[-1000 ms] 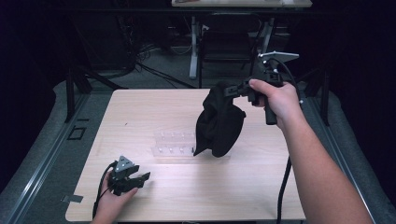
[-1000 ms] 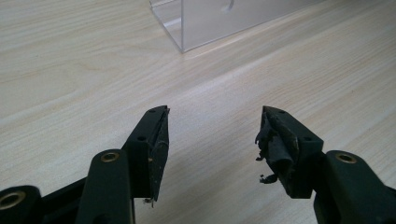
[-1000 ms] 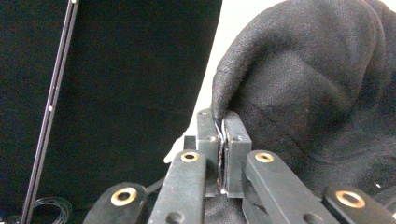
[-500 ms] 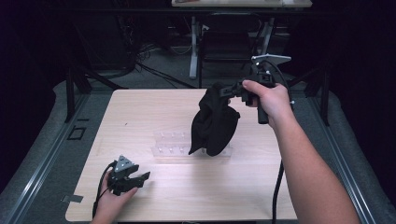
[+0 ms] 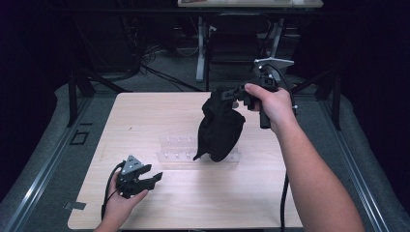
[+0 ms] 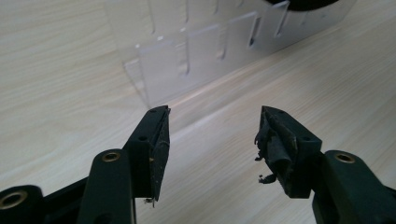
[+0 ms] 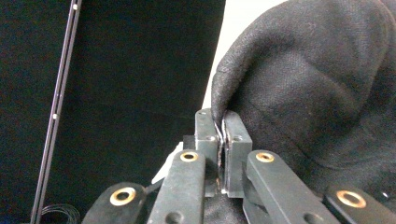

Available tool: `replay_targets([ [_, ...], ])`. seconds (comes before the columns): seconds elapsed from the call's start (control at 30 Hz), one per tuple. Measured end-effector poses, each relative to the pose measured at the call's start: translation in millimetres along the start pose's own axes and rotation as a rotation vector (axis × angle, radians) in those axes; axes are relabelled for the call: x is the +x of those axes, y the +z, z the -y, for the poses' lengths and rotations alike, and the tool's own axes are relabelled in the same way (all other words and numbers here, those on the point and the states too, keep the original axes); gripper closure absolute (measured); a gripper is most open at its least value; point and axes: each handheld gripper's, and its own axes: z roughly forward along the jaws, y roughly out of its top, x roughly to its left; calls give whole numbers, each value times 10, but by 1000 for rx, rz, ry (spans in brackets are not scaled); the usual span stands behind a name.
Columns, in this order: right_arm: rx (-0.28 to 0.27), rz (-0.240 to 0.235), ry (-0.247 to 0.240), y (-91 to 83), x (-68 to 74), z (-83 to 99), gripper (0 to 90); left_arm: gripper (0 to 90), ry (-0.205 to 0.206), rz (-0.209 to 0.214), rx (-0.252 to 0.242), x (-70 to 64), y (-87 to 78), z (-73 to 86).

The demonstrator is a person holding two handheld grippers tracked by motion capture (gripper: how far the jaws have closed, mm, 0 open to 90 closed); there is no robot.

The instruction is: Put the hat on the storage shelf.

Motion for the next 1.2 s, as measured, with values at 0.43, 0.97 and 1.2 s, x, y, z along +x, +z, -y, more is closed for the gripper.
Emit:
replay_targets([
  [0.43,-12,-29,3,158,25,-44,875,477,56,35,-76,-233,75,-449],
  [0.97,-14,-61,-2,307,51,-31,875,529,109,90,-98,-545,196,-680],
  [1.2,-9,-62,-7,347,77,-34,873,634,115,83,-93,-630,199,-758],
])
